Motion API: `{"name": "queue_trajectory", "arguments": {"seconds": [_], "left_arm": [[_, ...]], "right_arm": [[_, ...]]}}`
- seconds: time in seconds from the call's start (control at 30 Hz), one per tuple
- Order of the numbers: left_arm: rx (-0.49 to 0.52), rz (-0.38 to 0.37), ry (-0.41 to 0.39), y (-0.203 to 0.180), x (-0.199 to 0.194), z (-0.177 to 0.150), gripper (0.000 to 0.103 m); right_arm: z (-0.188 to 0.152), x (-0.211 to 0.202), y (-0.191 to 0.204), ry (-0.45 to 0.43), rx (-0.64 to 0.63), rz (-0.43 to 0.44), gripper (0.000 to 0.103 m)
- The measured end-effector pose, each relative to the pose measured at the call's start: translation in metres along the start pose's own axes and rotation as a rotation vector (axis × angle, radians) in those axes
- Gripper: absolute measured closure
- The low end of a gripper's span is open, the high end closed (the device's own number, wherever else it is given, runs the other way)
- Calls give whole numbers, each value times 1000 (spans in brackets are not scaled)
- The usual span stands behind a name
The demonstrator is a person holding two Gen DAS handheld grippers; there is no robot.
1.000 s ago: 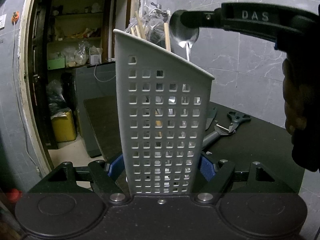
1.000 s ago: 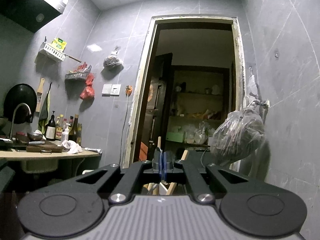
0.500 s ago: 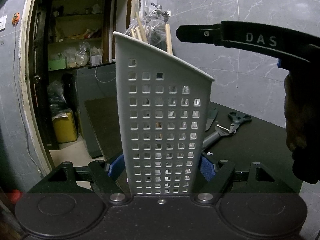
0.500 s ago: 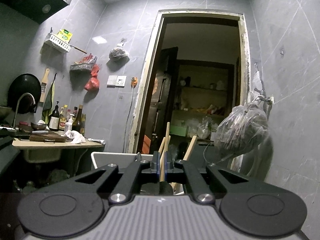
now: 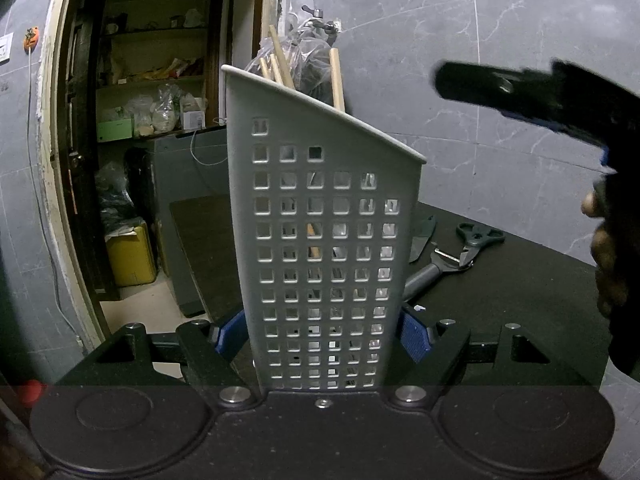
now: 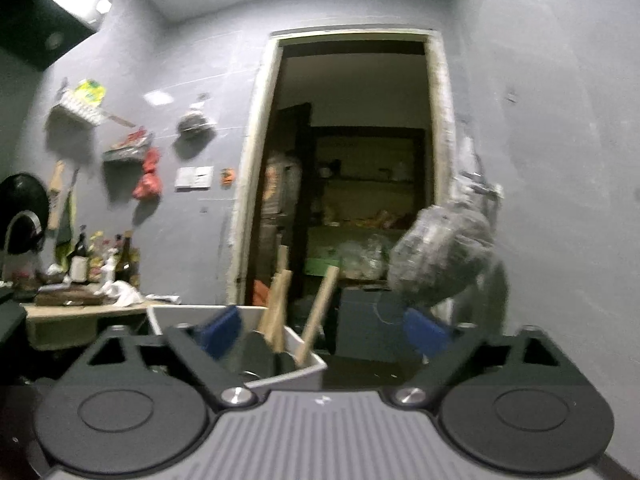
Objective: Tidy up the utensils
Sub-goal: 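Move the open right tool back down to the remaining utensils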
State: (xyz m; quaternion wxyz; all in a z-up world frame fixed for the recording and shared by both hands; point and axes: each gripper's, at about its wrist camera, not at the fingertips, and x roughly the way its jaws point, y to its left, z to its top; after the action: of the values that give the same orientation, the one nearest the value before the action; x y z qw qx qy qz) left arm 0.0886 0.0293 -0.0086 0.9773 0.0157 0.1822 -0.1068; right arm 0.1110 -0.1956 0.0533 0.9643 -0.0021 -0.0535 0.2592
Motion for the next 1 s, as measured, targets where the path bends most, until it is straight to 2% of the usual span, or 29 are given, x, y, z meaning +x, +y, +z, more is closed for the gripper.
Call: {"name": "queue_trajectory", "arguments": {"seconds": [0.23,0.57,0.73,1.0], "left_arm": [[0,1,1,-1,0,1,24],[8,6,2,-1,1,0,24],[19,22,-1,-1,0,0,24],[29,24,0,-1,1,2,24]], "right_arm": [[-15,-12,-37,39,137,-108,0],[-54,-18,-93,142,465,-169,0],[-71,-15,-101,198,519,-181,0],[-82,-9,-95,245,522,-193,0]]}}
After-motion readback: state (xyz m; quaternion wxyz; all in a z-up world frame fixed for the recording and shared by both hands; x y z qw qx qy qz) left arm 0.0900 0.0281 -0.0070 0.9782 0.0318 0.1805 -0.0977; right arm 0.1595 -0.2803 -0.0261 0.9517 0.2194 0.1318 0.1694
